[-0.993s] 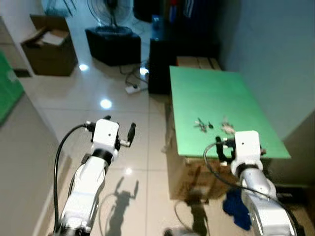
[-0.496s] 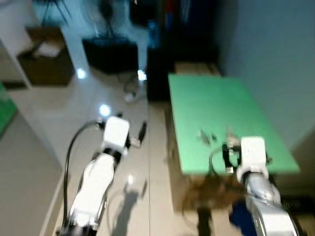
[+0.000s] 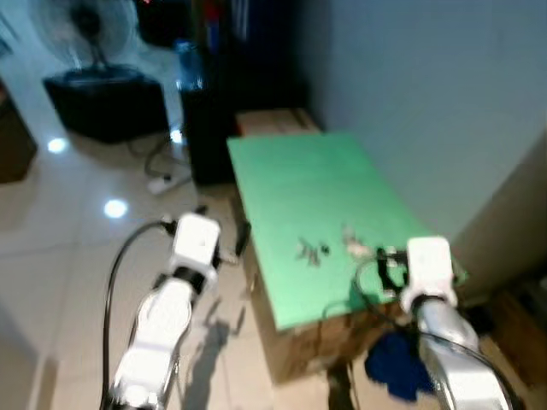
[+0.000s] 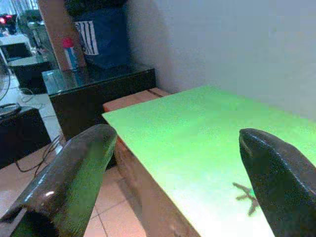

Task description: Hang keys on a hook

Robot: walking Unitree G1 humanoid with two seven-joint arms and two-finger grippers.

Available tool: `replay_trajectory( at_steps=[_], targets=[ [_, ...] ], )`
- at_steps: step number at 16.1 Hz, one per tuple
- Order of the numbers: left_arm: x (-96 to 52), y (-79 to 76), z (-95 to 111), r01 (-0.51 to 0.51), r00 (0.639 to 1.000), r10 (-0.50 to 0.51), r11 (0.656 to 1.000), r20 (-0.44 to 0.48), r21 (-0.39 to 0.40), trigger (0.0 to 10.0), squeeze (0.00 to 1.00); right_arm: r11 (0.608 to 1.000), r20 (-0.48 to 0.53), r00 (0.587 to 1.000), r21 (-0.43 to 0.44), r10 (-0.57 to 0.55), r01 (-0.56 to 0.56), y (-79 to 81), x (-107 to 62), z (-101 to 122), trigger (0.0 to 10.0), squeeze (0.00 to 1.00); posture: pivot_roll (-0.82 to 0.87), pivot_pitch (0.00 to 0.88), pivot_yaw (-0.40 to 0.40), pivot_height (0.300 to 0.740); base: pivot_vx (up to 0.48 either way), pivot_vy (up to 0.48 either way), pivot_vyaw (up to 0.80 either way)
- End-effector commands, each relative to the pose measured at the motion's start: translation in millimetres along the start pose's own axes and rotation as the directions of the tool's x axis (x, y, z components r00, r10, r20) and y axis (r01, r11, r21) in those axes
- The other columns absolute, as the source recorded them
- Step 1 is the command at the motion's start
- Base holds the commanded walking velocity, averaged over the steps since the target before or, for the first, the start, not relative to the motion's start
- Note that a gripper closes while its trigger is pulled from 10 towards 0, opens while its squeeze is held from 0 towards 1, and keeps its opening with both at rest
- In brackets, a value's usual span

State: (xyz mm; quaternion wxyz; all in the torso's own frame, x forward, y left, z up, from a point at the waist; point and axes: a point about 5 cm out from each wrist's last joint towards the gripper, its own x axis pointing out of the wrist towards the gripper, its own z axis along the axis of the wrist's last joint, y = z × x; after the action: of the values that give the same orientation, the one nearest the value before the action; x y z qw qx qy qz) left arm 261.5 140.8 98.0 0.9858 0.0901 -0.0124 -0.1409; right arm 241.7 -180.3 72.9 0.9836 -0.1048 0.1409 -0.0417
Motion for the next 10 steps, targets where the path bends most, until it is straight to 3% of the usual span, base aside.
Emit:
replay_trajectory(
  at_steps=[1, 6, 10],
  targets=[
    [-5.4, 11.1, -1, -0.062, 0.998, 0.062, 0.998, -0.008, -0.017, 10.0, 0.0, 0.999, 0.039, 0.999, -0.024, 0.029, -0.028, 4.5, -0.6, 10, 10.0, 0.0, -0.17, 0.024, -0.096, 0.74, 0.0, 0.0, 0.0],
    [-4.5, 10.0, 2, -0.089, 0.996, 0.089, 0.996, 0.0, -0.025, 10.0, 0.0, 0.996, 0.078, 0.994, -0.054, 0.079, -0.074, 0.0, 3.9, 19, 10.0, 0.0, -0.17, 0.027, -0.101, 0.74, 0.0, 0.0, 0.0],
    [-1.9, 8.4, 7, -0.071, 0.997, 0.07, 0.997, 0.02, 0.023, 10.0, 0.0, 0.991, 0.066, 0.991, -0.082, 0.113, -0.108, 2.5, 10.1, 17, 10.0, 0.0, -0.15, 0.027, -0.095, 0.74, 0.0, 0.0, 0.0]
  ],
)
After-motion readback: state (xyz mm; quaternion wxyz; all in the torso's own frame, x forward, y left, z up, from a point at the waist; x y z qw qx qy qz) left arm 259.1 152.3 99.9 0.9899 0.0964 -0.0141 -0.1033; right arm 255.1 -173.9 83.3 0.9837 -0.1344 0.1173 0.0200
